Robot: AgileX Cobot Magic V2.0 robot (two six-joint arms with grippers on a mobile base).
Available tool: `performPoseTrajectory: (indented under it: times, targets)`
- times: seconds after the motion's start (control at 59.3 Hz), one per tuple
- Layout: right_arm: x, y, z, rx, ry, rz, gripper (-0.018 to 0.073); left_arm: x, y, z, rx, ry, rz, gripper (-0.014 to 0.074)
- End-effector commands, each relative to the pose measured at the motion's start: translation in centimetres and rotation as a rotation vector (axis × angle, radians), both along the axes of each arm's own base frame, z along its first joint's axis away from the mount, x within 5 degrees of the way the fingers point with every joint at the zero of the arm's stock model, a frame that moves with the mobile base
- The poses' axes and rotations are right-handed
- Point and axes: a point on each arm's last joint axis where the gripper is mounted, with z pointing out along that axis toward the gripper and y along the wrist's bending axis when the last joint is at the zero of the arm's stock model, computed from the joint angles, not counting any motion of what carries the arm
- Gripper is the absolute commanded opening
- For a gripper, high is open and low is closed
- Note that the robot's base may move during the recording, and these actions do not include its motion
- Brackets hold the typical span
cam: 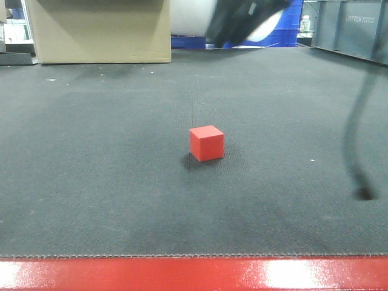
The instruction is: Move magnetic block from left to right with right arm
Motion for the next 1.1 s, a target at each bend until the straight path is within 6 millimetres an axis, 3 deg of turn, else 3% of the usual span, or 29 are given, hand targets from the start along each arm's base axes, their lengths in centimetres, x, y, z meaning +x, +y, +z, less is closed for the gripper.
performPoseTrajectory:
  times: [0.0,0.202,0.624,0.827,1.08]
  targets:
    - [-2.9,-1.9,3.3,0.109,-0.154,-0.029,0.0064,-0.1,0.0,0.5,-0.01,-0.089,-0.001,-0.0116]
    - [-9.2,-5.8,3.2,0.204,-0.296,-0.061,0.0065,-0.1,0.0,0.5,-0.01,-0.089,-0.001,-0.0115]
    - [-21.3,-12.9,-0.6,0.43,-0.617,-0.1,0.0064,-0.1,0.0,0.5,-0.01,-0.089,-0.001,-0.0116]
    - [-24.1,-14.5,-1.4,0.494,-0.717,-0.096,0.0064,-0.1,0.0,0.5,-0.01,-0.089,-0.001,-0.0116]
    - [-24.6,-14.8,-1.3,0.511,-0.744,-0.095,0.0064,-0.1,0.0,0.5,-0.01,-0.089,-0.001,-0.0116]
